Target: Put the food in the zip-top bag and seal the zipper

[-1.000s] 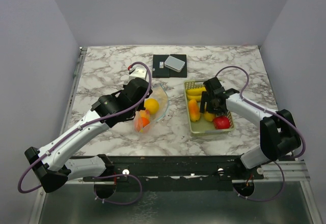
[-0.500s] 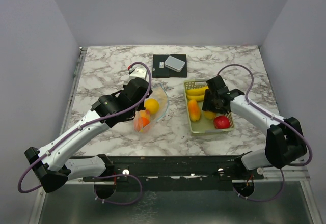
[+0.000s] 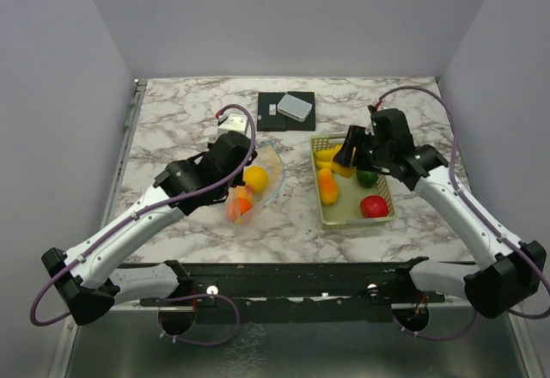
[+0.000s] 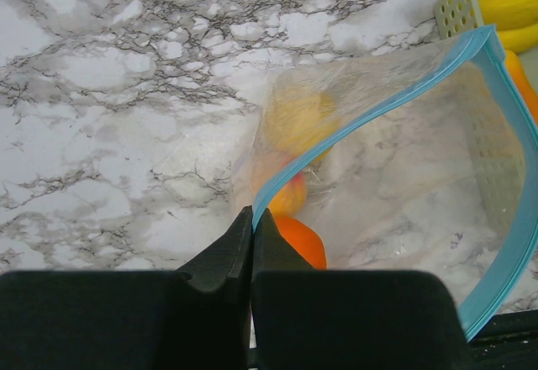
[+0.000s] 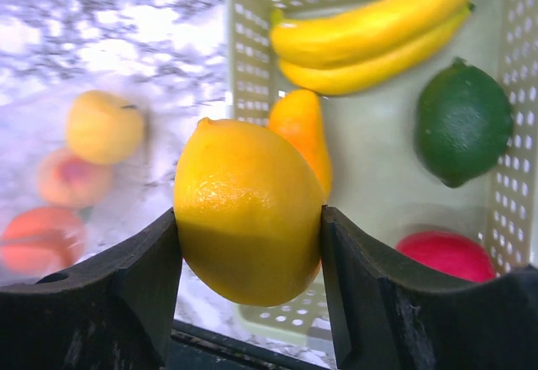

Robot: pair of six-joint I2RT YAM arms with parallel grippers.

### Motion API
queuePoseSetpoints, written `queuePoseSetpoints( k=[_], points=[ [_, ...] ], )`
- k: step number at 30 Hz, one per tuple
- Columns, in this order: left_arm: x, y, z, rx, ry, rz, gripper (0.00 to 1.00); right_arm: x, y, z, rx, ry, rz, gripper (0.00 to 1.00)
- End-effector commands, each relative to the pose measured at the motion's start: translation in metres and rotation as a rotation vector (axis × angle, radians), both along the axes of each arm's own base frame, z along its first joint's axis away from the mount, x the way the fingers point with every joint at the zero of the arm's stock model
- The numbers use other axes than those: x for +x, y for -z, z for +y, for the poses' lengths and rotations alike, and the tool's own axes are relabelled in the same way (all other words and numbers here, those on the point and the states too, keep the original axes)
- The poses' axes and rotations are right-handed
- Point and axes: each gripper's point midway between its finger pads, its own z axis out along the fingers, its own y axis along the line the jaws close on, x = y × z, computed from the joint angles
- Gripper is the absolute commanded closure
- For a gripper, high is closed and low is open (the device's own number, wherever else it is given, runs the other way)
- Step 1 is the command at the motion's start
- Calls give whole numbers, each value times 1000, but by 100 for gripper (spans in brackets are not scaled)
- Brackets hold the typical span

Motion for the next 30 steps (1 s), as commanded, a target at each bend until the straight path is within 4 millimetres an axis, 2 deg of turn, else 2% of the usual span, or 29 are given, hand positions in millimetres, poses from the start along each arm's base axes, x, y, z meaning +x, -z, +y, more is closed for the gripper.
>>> queuePoseSetpoints(
  k=[1,4,9,15,22,30],
  points=[
    [1,-9,-1,-23,3,-15,100,-9,-53,27,134,-150,-95,72],
    [1,-9,-1,-25,4,-15,100,-16,-80,47,200,-242,-149,73],
    [1,-8,-3,-24,9,-10,100,-30,-114,80,244,-359,-230,73],
    [1,-8,-3,-21,10,-8,100,-54,-138,125,251,-490,-291,73],
    [2,-8,-4,-23,11,-9,100,-72,-144,167,269,-585,-306,72],
    [1,-9,-6,-31,18,-6,100,-81,-124,200,237,-637,-271,72]
  ],
)
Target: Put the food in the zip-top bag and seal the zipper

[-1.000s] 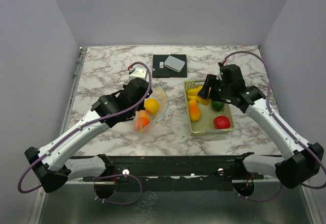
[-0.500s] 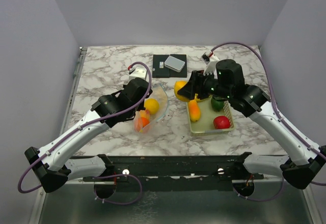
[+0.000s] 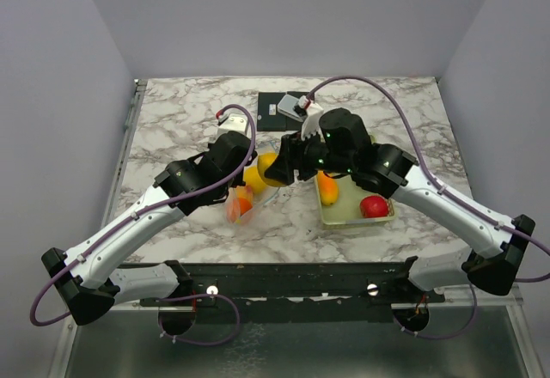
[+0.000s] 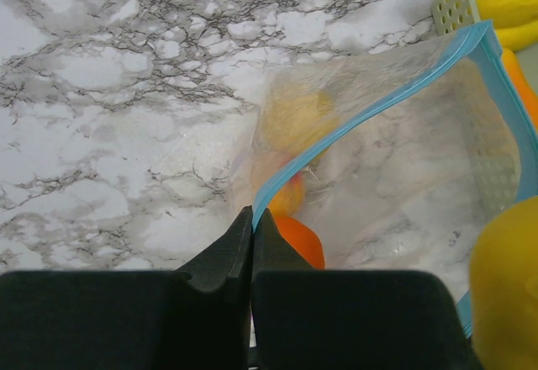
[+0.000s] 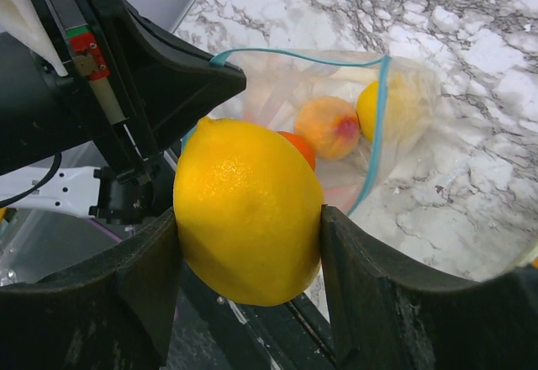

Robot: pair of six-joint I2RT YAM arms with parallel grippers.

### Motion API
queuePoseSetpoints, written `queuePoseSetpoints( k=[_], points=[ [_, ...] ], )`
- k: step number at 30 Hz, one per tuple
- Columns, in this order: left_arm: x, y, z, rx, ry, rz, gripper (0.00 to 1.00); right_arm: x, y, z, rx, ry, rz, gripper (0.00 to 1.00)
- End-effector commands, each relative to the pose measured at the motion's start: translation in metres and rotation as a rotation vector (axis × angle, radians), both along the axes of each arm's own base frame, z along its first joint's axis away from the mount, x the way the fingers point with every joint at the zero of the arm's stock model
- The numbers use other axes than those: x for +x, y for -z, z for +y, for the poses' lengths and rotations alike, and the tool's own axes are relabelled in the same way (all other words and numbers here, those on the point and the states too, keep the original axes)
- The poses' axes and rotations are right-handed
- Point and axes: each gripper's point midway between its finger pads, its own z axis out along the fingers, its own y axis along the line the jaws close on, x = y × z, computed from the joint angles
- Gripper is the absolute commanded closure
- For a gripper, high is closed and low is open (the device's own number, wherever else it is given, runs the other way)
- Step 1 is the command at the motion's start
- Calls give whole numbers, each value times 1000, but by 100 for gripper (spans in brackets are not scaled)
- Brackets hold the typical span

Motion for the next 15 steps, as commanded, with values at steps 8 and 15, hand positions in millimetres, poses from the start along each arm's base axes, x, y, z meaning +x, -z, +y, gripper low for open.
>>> queuePoseSetpoints(
  k=[8,15],
  points=[
    [1,-14,-5,-44,12,-18,100,9,24,34,-89,32,-28,70],
    [0,-16,-5,-56,14,-19,100,20,50,35,-169,112,-2,62]
  ],
)
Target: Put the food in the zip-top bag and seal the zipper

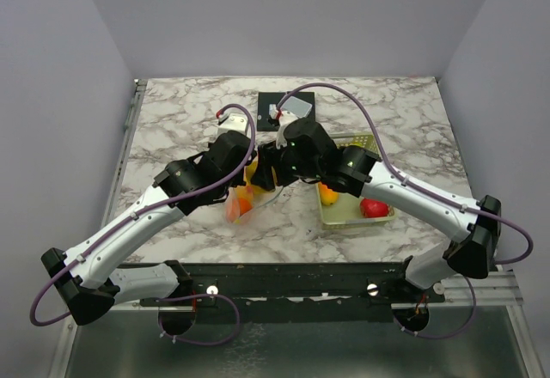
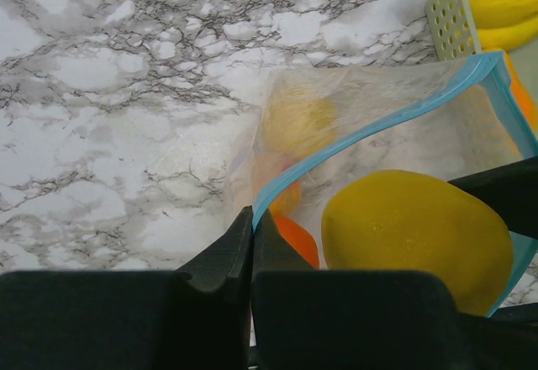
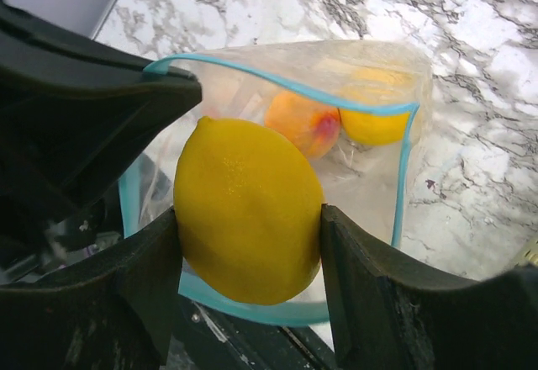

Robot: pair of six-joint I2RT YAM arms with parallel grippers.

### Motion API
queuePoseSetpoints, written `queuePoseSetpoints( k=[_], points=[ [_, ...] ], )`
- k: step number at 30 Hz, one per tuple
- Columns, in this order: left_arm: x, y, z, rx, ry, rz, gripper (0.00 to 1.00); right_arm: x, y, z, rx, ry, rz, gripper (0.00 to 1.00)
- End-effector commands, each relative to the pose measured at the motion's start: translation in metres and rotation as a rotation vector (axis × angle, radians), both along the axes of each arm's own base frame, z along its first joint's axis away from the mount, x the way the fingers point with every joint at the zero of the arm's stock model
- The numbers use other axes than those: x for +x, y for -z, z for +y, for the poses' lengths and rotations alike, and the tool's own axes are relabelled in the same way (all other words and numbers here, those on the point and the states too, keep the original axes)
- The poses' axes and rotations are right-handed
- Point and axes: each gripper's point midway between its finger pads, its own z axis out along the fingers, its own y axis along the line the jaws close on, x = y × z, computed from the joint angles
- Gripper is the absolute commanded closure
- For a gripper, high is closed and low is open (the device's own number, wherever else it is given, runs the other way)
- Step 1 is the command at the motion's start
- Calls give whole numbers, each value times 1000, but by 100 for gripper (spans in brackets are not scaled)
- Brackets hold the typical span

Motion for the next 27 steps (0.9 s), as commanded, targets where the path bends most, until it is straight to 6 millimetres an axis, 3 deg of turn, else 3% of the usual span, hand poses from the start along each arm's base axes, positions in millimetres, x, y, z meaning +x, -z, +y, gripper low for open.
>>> queuePoseSetpoints(
  k=[1,4,9,15,27],
  points=[
    [0,-14,-3,-46,8,-20,100,12,4,-1,-43,81,-16,59],
    [-1,-15,-3,-52,7,-21,100,15,11,-2,-59,107,-6,51],
    [-1,-17,-2,-59,5,-25,100,17,18,-4,-74,130,7,28],
    [-2,-16,-3,-57,6,-22,100,18,14,-7,-69,144,4,11],
    [-1,-14,-4,-54,7,-19,100,10,-26,-21,27,166,-29,7]
  ],
)
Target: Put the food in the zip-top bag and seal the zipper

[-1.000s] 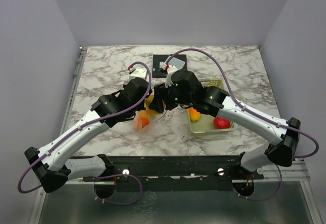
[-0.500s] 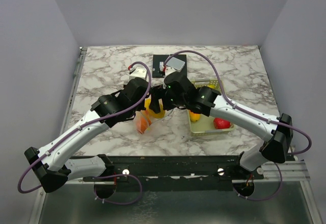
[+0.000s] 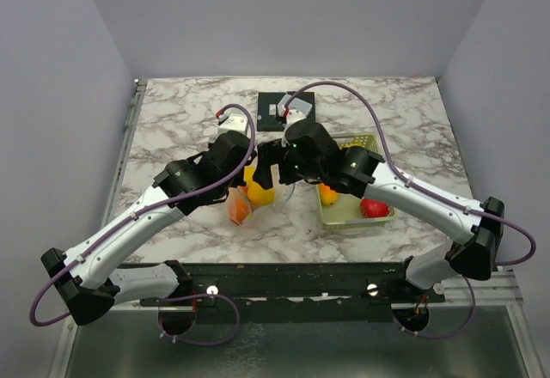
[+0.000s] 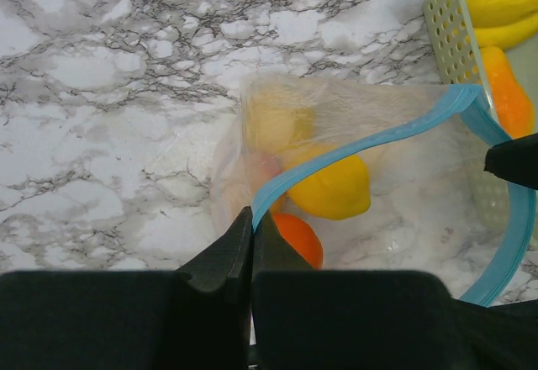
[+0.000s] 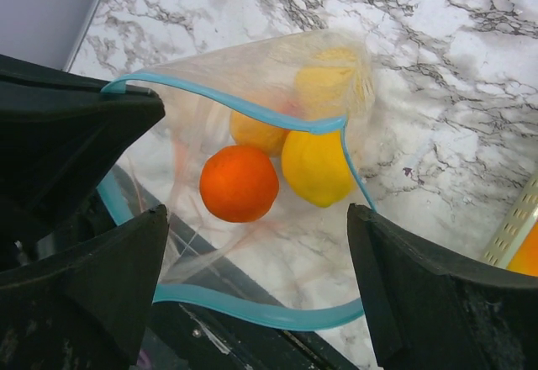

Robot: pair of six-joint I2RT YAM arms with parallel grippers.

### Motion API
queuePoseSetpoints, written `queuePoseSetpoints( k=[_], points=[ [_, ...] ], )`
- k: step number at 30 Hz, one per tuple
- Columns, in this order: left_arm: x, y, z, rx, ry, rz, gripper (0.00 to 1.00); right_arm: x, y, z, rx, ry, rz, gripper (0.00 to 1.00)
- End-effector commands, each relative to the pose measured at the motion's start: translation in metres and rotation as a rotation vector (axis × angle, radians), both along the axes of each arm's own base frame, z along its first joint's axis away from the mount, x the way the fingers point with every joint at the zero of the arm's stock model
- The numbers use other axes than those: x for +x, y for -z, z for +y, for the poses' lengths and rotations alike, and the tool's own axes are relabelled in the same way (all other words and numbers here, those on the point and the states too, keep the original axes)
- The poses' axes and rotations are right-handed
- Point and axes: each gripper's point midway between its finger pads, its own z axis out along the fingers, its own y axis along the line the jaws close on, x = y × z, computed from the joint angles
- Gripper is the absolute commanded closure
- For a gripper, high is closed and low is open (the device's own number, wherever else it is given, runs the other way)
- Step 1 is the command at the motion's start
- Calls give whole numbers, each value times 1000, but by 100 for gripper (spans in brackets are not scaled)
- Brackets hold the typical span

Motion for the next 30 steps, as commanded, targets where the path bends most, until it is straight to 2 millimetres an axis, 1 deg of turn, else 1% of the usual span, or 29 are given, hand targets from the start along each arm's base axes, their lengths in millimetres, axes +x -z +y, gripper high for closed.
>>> queuePoseSetpoints(
  k=[1,6,10,12,16,20,25,30],
  points=[
    [0,-14,-2,-46,3,-23,100,-3,-42,-12,76,41,-53,7],
    [0,-14,-2,-44,2,-21,100,-3,-58,-30,88,90,-84,8],
    [0,-13,-3,-43,4,-19,100,-1,-66,-53,67,158,-123,8],
    [0,-13,-3,-45,5,-18,100,-1,-68,-64,56,182,-138,9],
    [1,-13,-4,-41,8,-15,100,0,-64,-87,12,256,-150,10],
    [1,-12,-4,-39,7,-14,100,2,-51,-112,-78,337,-150,11],
    [1,-10,-4,-36,6,-12,100,3,-29,-141,-194,410,-140,13],
    [0,-9,-3,-34,6,-11,100,8,-3,-171,-322,481,-113,13]
  ],
)
